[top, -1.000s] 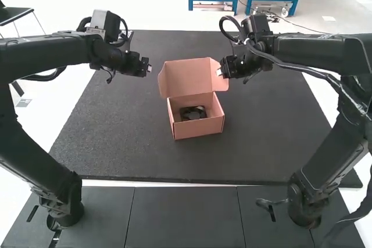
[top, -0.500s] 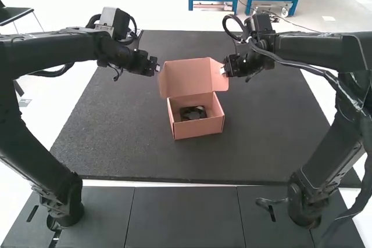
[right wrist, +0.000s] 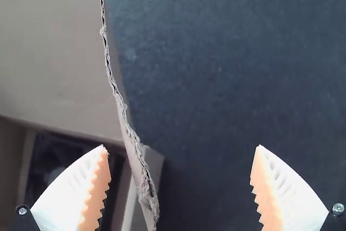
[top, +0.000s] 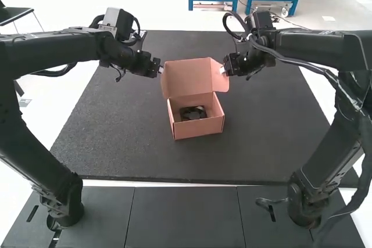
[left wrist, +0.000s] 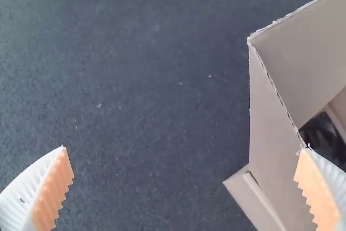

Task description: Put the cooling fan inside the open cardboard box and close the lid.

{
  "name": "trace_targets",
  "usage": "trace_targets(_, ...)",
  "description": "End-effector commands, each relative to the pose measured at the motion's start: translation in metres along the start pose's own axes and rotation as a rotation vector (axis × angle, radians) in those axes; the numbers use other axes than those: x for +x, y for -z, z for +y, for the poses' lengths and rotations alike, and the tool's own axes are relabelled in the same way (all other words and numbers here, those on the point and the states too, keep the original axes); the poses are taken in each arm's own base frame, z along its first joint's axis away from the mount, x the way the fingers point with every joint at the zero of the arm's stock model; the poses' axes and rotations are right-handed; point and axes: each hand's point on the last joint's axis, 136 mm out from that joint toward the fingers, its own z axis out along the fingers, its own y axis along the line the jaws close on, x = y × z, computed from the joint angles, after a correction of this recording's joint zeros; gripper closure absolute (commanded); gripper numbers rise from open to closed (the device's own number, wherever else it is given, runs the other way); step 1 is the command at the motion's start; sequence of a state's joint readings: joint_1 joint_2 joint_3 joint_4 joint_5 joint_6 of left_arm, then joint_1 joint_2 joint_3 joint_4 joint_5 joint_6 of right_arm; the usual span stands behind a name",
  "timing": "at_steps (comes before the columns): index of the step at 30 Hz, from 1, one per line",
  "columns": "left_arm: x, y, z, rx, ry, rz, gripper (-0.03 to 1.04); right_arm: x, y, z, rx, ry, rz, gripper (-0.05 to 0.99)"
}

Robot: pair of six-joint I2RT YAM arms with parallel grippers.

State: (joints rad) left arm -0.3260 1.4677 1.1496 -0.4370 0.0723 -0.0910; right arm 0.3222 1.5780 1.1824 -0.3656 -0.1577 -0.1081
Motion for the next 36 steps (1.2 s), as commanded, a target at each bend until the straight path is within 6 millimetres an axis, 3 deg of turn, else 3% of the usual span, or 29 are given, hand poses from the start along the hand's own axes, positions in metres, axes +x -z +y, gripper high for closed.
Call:
trace_targets(1,-0.016,0.005,-0.004,0.012,-0.004,-0.038,0.04,-0.019,0.008,-0.002,-0.008,-0.006,-0.042,0.34)
trace_targets(14,0.01,-0.007,-0.009,0.032,0.005,0.019,0.04,-0.021,0.011,0.006,-0.042,-0.003,-0.022,0.34)
trace_targets(21,0.01,-0.008,-0.017,0.045,-0.005,0.022,0.04,-0.026,0.011,0.011,-0.07,-0.006,-0.009,0.46)
trace_targets(33,0.009,-0.01,-0.029,0.068,-0.017,0.021,0.04,-0.014,0.013,0.013,-0.092,0.015,0.059,0.46)
trace_targets(36,0.011,-0.009,-0.029,0.068,-0.016,0.027,0.04,-0.015,0.014,0.013,-0.095,0.017,0.059,0.53)
